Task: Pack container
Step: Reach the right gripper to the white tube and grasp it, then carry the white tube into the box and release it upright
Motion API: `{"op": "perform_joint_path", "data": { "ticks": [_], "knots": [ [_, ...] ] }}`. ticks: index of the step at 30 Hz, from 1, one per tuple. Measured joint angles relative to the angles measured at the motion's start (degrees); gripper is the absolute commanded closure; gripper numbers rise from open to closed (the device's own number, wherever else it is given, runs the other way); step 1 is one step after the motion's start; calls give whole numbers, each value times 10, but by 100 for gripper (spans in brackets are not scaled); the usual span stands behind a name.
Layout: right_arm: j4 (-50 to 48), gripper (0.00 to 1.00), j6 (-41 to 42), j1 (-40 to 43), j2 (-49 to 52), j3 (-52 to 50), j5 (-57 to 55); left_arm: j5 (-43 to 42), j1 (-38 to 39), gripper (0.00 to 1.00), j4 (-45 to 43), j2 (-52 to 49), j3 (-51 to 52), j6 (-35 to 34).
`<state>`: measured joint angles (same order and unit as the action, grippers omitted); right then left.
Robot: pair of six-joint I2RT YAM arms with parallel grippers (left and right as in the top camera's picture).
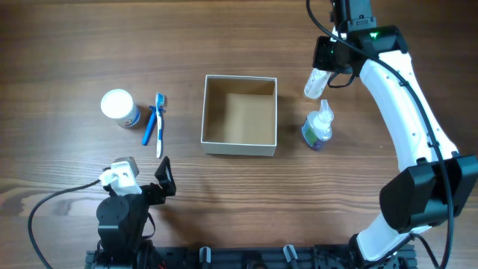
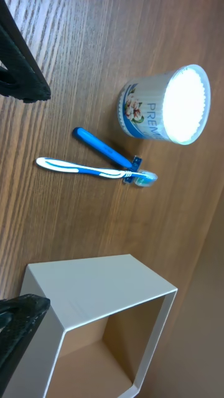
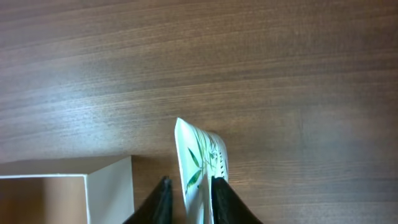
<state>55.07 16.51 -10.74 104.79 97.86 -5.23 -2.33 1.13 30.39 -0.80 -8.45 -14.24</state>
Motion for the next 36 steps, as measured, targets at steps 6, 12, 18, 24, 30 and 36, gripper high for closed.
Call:
{"op": "perform_joint_path", "data": {
  "ticks": [6,12,18,24,30,36],
  "knots": [
    [8,42,-3,0,0,0,-2,0,0,0,0,0,0,0],
    [-4,75,-10,0,17,0,-2,0,0,0,0,0,0,0],
    [-5,96,-14,0,34,0,-9,0,0,0,0,0,0,0],
    [2,96,-14,0,9,-5,-9,0,0,0,0,0,0,0],
    [3,96,-14,-21,-139,-8,-11,0,0,0,0,0,0,0],
    [47,96,0,-111,-272,-2,-12,0,0,0,0,0,0,0]
  ]
}}
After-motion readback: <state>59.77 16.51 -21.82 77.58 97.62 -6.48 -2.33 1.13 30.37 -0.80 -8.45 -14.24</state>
